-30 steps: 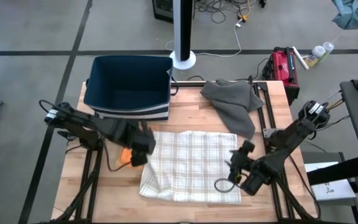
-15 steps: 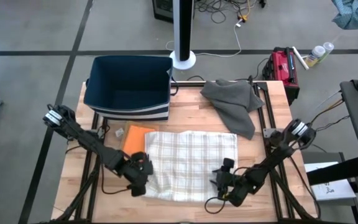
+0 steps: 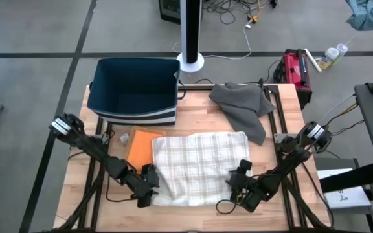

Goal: Fold towel
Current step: Fold the white patterned kitchen towel

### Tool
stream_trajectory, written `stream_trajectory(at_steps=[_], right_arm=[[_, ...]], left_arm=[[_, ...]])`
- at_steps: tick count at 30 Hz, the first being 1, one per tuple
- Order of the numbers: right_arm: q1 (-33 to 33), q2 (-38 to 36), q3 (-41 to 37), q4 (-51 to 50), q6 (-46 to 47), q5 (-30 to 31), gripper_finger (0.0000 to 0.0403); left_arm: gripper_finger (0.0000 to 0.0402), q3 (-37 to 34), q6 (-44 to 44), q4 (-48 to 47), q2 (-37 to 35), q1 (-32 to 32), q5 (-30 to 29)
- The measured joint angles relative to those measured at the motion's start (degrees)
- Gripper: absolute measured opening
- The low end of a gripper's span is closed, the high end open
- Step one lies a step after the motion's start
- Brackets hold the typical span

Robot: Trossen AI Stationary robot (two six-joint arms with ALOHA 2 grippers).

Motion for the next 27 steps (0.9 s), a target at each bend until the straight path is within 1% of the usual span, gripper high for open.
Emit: stream_trajectory(at_steps=[3,6,9,12,15,17,19,20,24,27], right_arm=[[1.08,-2.26,-0.11,-6.75,2.63,-1.53,0.0210],[2.88,-6.21,-0.37,-17.46,7.80,-3.77,0.0212],[5.03,-11.35,-0.46,-22.24,12.02,-3.24,0.0211],[6.78,-15.61,-0.39,-18.95,11.88,-0.06,0.0206],[7.66,-17.52,-0.21,-9.81,4.92,3.97,0.0204],[7.57,-17.03,-0.17,-4.44,-0.29,5.66,0.0204],[6.73,-15.38,-0.17,-1.16,-3.83,7.18,0.0204],[6.21,-14.30,-0.17,-0.45,-4.66,7.58,0.0204],[3.81,-9.48,-0.19,1.10,-2.93,7.80,0.0205],[2.40,-5.43,-0.19,3.82,-2.81,7.72,0.0208]], left_arm=[[0.0137,1.56,-1.54,1.03,2.11,-1.26,-0.40],[0.0132,4.50,-1.86,-0.52,3.21,-2.59,0.62],[0.0130,8.95,0.49,-1.03,3.81,-3.34,1.46],[0.0130,13.53,4.41,-3.71,4.09,-3.47,-1.36],[0.0130,16.45,5.11,-11.67,5.06,-3.45,-5.70],[0.0130,17.37,5.20,-13.50,5.78,-3.45,-9.09],[0.0130,17.39,5.63,-11.96,7.18,-3.32,-12.17],[0.0130,17.29,6.59,-10.22,8.28,-3.16,-12.56],[0.0130,18.06,11.45,-0.61,13.98,-2.80,-12.25],[0.0127,20.46,12.58,-1.18,18.03,-2.55,-10.88]])
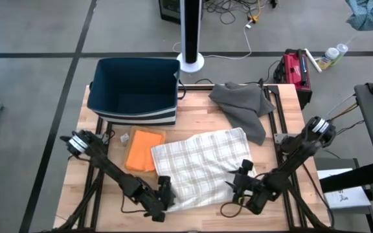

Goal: Fold towel
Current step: Fold the white patterned kitchen towel

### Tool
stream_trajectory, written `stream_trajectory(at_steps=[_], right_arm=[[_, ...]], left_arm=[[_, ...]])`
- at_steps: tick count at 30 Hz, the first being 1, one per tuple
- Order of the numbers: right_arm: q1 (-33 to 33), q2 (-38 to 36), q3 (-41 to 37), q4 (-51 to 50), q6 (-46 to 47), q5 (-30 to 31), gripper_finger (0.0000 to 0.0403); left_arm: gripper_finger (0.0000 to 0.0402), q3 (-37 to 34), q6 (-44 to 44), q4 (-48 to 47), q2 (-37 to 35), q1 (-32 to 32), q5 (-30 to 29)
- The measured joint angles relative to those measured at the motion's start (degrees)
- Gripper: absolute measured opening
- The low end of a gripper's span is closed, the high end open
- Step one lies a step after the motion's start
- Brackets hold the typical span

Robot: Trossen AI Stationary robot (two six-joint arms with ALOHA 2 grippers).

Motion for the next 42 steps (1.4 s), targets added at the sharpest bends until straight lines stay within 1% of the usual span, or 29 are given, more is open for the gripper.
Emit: stream_trajectory(at_steps=[2,5,8,13,15,16,20,22,23,26,28,30,32,35,39,41,42], right_arm=[[-0.69,2.14,0.02,2.56,-0.35,-0.03,0.0211],[-1.76,4.54,0.02,4.41,-0.45,-1.09,0.0216],[-2.83,6.72,-0.19,4.43,1.00,-3.07,0.0219],[-3.18,9.33,-0.28,5.04,3.77,-2.19,0.0217],[-3.20,9.40,-0.32,5.03,3.88,-2.42,0.0214],[-3.18,9.40,-0.34,5.03,3.86,-2.43,0.0213],[-3.20,8.44,-0.57,4.75,2.95,-1.94,0.0208],[-3.23,7.40,-0.63,4.88,1.78,-2.98,0.0209],[-3.28,6.87,-0.58,4.88,1.12,-3.48,0.0210],[-3.26,5.18,-0.57,4.77,-0.82,-4.59,0.0214],[-3.32,4.89,-0.51,4.98,-1.45,-4.13,0.0216],[-3.50,4.91,-0.52,4.85,-1.50,-3.81,0.0218],[-3.74,5.32,-0.52,5.15,-1.20,-3.70,0.0217],[-3.96,5.64,-1.27,5.28,0.12,-3.31,0.0214],[-3.98,5.53,-2.85,5.92,2.85,-2.66,0.0214],[-3.98,5.47,-3.60,5.43,4.23,-2.16,0.0216],[-3.96,5.43,-3.90,5.33,4.67,-1.86,0.0218]], left_arm=[[0.0124,2.17,-0.55,-2.56,1.34,0.00,1.66],[0.0120,5.27,-2.43,-9.33,1.75,-0.14,3.65],[0.0117,9.02,-4.55,-19.39,0.97,-1.39,5.60],[0.0113,17.00,-11.67,-36.53,0.26,-5.11,9.56],[0.0114,19.50,-14.49,-40.90,0.17,-6.91,9.69],[0.0114,19.96,-15.13,-42.28,0.12,-7.64,8.47],[0.0110,19.80,-17.09,-41.86,0.11,-8.06,-2.47],[0.0108,18.36,-17.06,-39.92,0.06,-6.65,-6.02],[0.0107,17.20,-16.16,-38.07,0.06,-5.71,-6.58],[0.0105,13.36,-12.31,-30.57,0.06,-3.17,-6.49],[0.0105,10.21,-11.44,-25.69,0.06,-1.84,-4.54],[0.0106,7.16,-12.38,-22.51,-0.05,-0.96,-1.94],[0.0107,4.92,-15.24,-20.69,-0.51,-0.82,1.13],[0.0107,4.12,-19.75,-22.50,-1.21,-2.73,5.16],[0.0102,5.91,-25.31,-29.85,-4.31,-7.21,9.23],[0.0100,7.13,-27.86,-35.81,-6.62,-9.09,8.87],[0.0099,8.10,-28.56,-37.09,-7.72,-10.10,6.83]])
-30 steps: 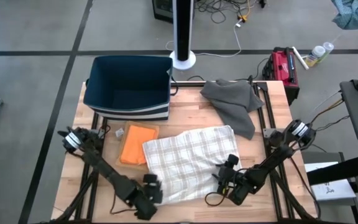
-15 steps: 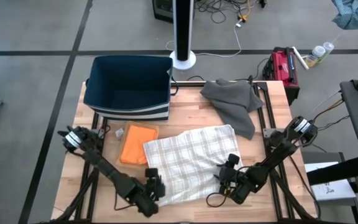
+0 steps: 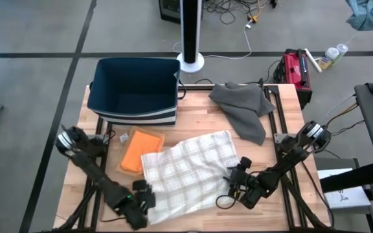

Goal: Fold towel
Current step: Fold the white patterned kitchen towel

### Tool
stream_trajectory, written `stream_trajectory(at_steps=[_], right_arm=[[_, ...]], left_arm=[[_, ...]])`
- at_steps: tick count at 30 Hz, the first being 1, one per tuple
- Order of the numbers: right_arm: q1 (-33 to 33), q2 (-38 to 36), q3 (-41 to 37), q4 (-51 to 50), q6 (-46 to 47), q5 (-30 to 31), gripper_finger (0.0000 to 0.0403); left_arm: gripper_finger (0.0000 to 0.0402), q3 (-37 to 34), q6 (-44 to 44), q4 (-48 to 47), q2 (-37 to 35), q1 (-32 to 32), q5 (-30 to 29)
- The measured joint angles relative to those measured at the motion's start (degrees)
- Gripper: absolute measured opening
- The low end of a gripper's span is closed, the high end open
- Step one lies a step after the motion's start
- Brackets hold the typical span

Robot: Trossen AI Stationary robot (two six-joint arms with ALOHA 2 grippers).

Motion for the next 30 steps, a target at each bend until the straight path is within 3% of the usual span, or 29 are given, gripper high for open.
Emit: stream_trajectory(at_steps=[4,9,15,20,30], right_arm=[[0.00,-0.10,-0.21,0.39,-0.20,0.07,0.0221],[0.11,-0.77,1.59,0.27,-4.67,-1.68,0.0221],[-0.07,-0.91,3.88,4.90,-11.98,-1.99,0.0221],[-0.49,-0.87,3.73,9.90,-16.54,-1.87,0.0228],[1.65,-1.00,5.14,20.06,-24.01,-11.31,0.0224]], left_arm=[[0.0098,1.21,-0.92,-2.38,-3.29,-1.84,-10.97],[0.0097,0.77,4.10,2.72,-2.22,-0.42,-17.23],[0.0095,-2.14,12.38,16.23,4.32,4.03,-11.67],[0.0090,-2.09,13.80,16.68,7.75,6.09,-7.34],[0.0089,-2.86,14.73,7.76,5.04,7.05,-10.89]])
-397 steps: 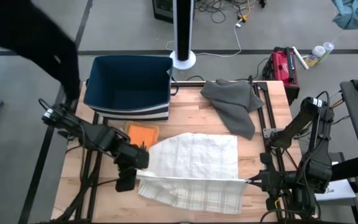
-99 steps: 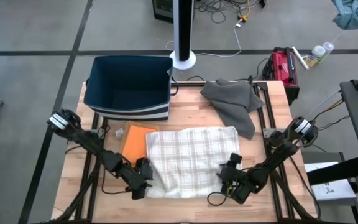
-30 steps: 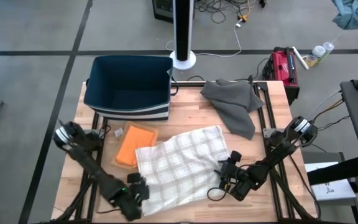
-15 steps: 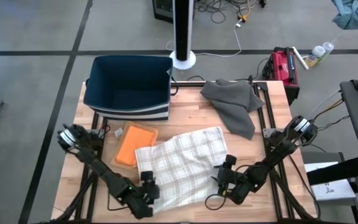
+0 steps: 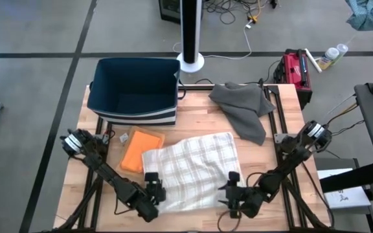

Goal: Fold towel
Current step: Fold the white patterned kitchen towel

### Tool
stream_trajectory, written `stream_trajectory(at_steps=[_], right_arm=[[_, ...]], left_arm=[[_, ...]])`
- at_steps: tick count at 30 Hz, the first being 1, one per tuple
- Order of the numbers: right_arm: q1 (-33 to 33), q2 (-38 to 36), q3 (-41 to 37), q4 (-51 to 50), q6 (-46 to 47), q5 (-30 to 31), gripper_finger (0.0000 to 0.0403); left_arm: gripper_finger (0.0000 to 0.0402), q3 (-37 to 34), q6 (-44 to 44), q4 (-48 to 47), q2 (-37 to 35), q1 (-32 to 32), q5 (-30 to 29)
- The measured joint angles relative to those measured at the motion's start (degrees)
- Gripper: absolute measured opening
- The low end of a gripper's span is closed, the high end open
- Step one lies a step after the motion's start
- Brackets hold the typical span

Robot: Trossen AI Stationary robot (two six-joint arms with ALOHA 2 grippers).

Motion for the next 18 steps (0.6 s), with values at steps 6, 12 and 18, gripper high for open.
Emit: stream_trajectory(at_steps=[6,12,18], right_arm=[[0.45,2.81,-0.69,-5.76,6.13,-1.37,0.0224],[1.44,2.83,-0.30,-16.29,14.79,-1.34,0.0227],[2.33,-3.77,-0.82,-32.99,18.47,-1.82,0.0221]], left_arm=[[0.0090,-1.14,2.42,-0.29,-0.02,2.56,-1.88],[0.0085,-0.68,-1.51,-14.26,-3.30,2.34,-0.34],[0.0084,-0.81,-11.42,-21.19,-12.21,-2.11,-3.60]])
